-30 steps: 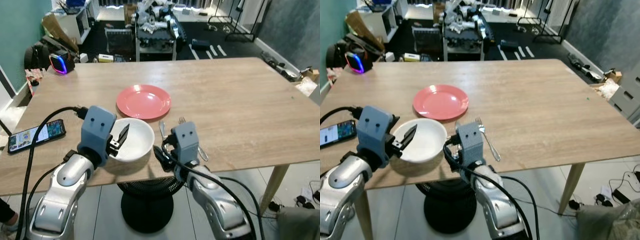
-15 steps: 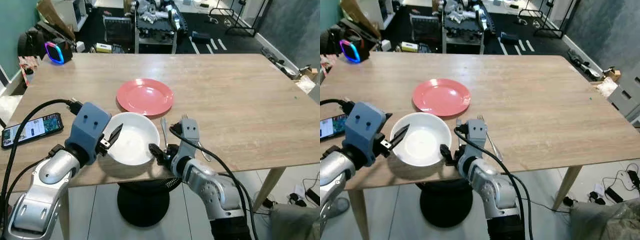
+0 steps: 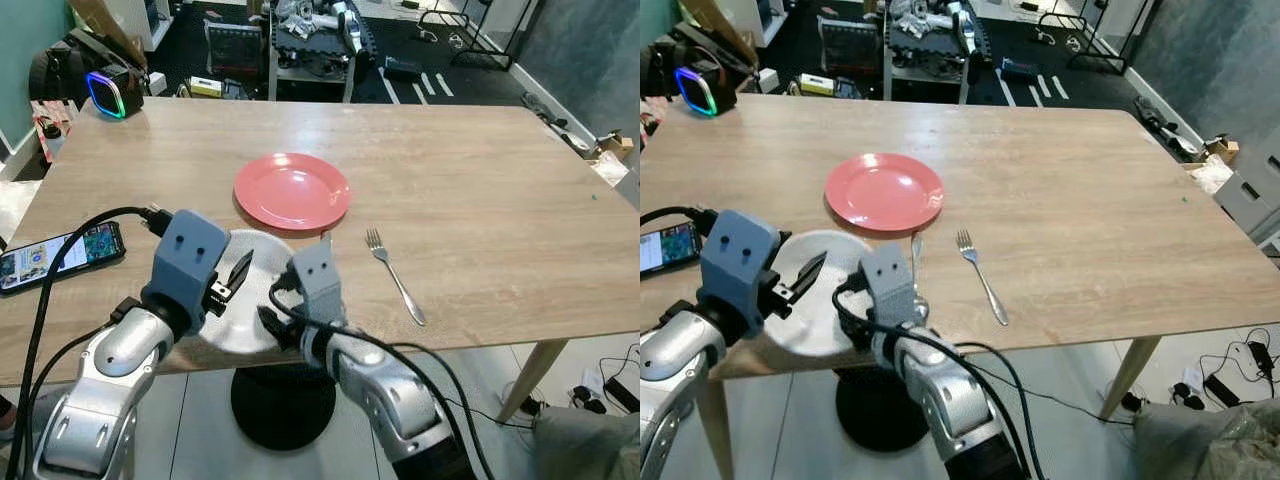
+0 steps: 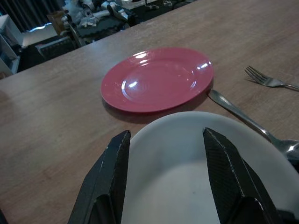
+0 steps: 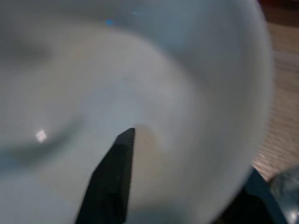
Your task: Setting the table
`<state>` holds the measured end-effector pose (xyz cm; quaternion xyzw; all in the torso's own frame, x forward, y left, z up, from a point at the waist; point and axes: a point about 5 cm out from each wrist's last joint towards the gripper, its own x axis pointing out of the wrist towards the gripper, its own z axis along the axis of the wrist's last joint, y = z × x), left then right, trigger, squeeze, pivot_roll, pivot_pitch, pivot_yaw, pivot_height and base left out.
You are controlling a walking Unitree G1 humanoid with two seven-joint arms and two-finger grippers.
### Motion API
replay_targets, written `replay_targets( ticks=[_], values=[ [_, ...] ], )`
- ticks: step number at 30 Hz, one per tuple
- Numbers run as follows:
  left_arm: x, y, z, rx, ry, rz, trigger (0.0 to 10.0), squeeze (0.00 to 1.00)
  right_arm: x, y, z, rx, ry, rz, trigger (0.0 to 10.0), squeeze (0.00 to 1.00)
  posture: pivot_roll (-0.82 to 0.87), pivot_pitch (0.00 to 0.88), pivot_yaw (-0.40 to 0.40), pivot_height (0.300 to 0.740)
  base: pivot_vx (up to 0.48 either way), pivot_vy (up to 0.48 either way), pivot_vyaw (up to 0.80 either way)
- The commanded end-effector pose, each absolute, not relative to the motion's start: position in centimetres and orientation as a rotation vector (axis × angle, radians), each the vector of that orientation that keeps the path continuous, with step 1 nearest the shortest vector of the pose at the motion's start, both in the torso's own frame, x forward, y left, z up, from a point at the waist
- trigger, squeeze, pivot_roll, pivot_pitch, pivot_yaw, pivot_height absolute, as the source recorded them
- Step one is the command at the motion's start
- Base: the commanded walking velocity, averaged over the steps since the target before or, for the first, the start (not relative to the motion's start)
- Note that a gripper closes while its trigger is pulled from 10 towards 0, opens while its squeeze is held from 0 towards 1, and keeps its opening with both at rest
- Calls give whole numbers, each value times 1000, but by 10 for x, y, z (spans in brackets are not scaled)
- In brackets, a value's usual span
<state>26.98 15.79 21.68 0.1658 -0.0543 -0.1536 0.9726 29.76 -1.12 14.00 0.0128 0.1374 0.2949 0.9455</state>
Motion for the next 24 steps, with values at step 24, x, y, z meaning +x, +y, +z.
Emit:
replay_targets(
  ticks=[24],
  values=[
    [275,156,209,321,-84,-284,10000,0,310,-34,160,191,132,503,0,0,56,86,-26,740,0,0,0]
  ],
)
